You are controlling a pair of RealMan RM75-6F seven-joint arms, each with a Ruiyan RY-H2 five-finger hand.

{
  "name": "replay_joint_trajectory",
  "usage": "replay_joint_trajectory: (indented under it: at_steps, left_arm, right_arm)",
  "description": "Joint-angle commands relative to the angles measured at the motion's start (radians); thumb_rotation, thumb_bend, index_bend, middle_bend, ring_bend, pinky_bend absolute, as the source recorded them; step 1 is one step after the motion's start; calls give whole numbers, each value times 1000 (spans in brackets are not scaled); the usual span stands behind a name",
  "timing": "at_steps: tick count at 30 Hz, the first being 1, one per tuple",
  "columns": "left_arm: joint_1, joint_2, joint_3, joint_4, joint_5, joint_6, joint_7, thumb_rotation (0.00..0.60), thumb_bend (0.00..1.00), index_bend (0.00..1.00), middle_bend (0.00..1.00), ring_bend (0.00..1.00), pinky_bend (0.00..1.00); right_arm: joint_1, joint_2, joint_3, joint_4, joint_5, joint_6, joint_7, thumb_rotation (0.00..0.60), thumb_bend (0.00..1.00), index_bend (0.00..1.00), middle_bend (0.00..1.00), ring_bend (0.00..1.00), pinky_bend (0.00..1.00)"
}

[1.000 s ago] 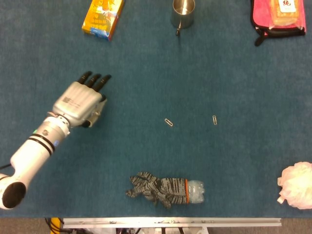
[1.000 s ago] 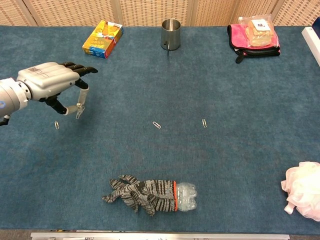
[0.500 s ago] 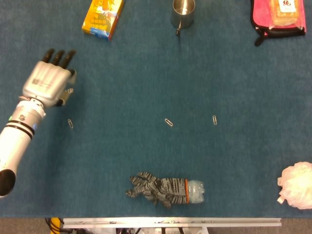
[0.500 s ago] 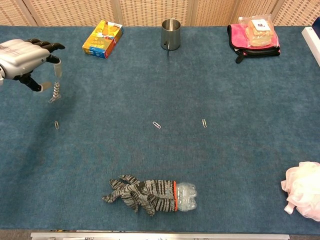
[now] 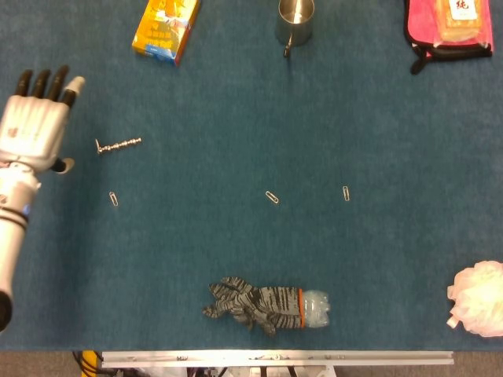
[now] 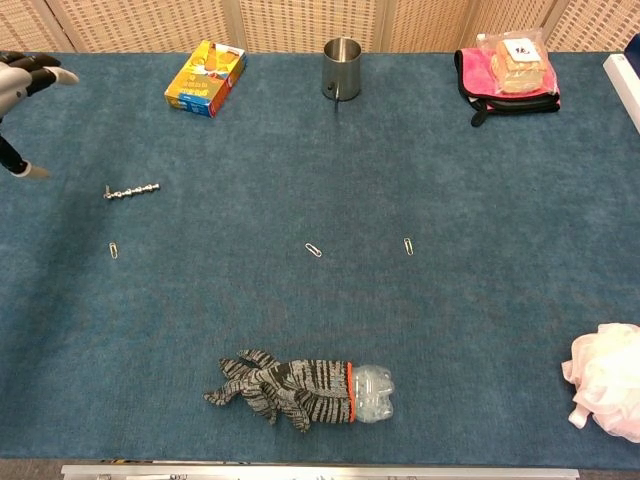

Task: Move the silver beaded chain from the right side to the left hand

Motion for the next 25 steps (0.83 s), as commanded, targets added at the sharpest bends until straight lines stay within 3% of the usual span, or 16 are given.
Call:
replay_joint_trajectory:
  at_steps: [1,11,18,25]
  left_arm:
    - [88,60,23,-72,93,93,-75,600,97,196,13,0,43]
    - [313,188,155,-186,340,282,-161,600,96,251,19,0,47]
    - [494,199,215,-141,539,453,-275,600,97,286,19,0,58]
    - [577,191,246,-116,623,469,-263,600,96,303,19,0,58]
  right_arm:
    - [-5,4,-6,-4,-5,1,4,600,0,161,47,0,0]
    - [-35,3,-47,-34,-42,14,1,600,0,161,47,0,0]
    - [-74,2,-80,-78,-85,54,-4,600,0,161,47,0,0]
    - [-112,23,-102,-112,-102,91,-12,600,0,161,47,0,0]
